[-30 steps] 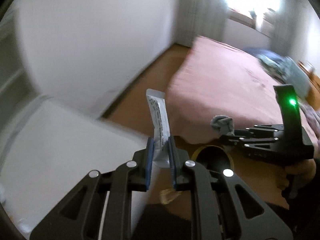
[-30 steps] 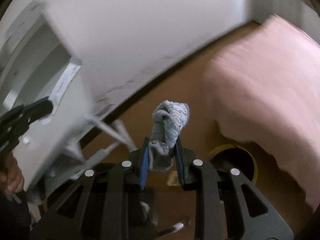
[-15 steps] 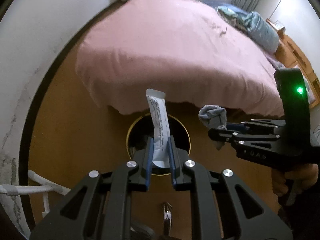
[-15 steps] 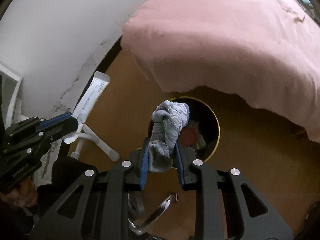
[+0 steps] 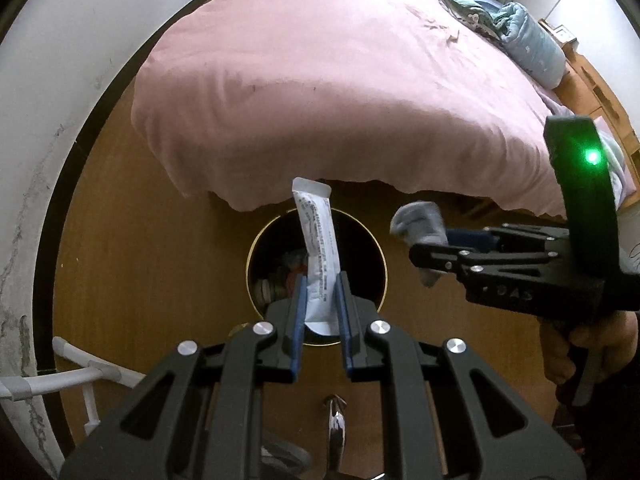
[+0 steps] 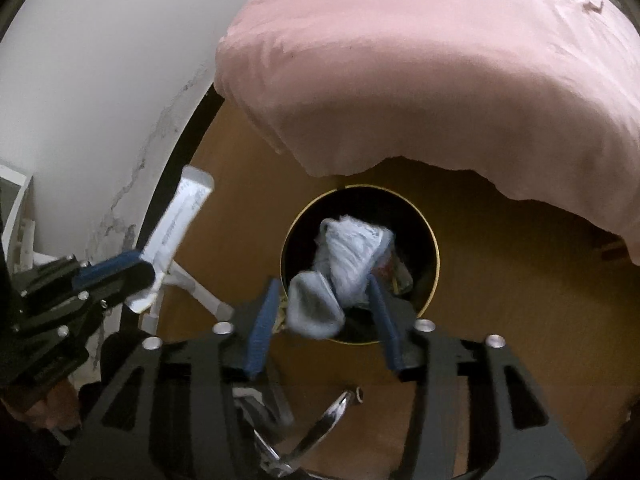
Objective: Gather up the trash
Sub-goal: 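Carry both items over the black bin and open both tools to drop them, then move both tools back to the desk above the trash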
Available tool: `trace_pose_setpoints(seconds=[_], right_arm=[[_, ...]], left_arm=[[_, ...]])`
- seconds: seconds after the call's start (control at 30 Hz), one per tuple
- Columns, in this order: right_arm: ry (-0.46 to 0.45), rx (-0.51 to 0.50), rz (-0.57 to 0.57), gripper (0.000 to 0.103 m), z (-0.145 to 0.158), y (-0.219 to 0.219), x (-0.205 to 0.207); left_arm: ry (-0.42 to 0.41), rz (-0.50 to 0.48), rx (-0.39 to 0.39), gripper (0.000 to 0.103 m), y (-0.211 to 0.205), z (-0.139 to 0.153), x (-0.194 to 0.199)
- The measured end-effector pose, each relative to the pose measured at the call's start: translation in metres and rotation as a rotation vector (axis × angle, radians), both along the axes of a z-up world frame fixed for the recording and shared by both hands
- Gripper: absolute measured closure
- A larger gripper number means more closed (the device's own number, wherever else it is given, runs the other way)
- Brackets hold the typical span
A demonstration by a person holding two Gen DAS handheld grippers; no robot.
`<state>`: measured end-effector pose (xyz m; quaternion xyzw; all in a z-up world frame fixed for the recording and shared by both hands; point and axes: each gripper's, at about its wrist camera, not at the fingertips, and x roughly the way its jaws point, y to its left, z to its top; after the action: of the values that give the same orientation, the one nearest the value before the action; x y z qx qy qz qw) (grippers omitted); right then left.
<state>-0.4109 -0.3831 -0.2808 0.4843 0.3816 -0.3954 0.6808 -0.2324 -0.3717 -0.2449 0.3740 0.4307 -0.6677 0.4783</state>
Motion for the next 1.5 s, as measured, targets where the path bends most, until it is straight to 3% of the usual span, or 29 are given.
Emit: trace_pose_setpoints(seconds=[0.27,0.57,0.6,0.67,0.7,0.87,0.97,1.0,1.13,1.3,1.5], right_arm=[[-0.003,-0.014,-0.036,0.055,0.002,-0.003,-0.009],[0.003,-0.062,-0.111,0.055,0.028,0.001,-0.033],[0.004,-0.070,-0.119,0.055,0.033,0.003,-0.035],[0.002,-0.082,-0.124,0.054,0.041,0.006,-0.039],[0.000,-0.091,-0.124,0.050,0.046,0.009,-0.040],[0.005,-0.128,-0.104,0.040,0.067,0.021,-0.035],[0.005,-0.161,-0.069,0.032,0.082,0.030,-0.020],[0.003,-0.177,-0.055,0.025,0.088,0.033,-0.012],[-0.025,-0.238,0.039,0.025,0.122,0.046,0.028],[-0.072,-0.344,0.230,0.023,0.172,0.075,0.111],[-0.161,-0.403,0.568,0.023,0.210,0.146,0.257]], left_arm=[[0.003,-0.026,0.031,0.088,-0.009,-0.011,-0.009],[-0.004,-0.122,0.033,0.086,-0.024,-0.014,-0.033],[-0.008,-0.123,0.038,0.082,-0.025,-0.014,-0.034],[-0.023,-0.115,0.019,0.043,-0.024,-0.010,-0.034],[-0.026,-0.110,-0.001,0.036,-0.022,-0.005,-0.033],[-0.055,-0.059,-0.069,0.015,0.000,0.025,-0.015],[-0.077,-0.012,-0.118,0.008,0.021,0.054,0.005],[-0.084,0.009,-0.135,0.008,0.030,0.067,0.015],[-0.084,0.120,-0.243,0.007,0.078,0.127,0.064],[-0.132,0.318,-0.362,0.007,0.166,0.197,0.152],[-0.237,0.647,-0.361,0.007,0.294,0.223,0.275]])
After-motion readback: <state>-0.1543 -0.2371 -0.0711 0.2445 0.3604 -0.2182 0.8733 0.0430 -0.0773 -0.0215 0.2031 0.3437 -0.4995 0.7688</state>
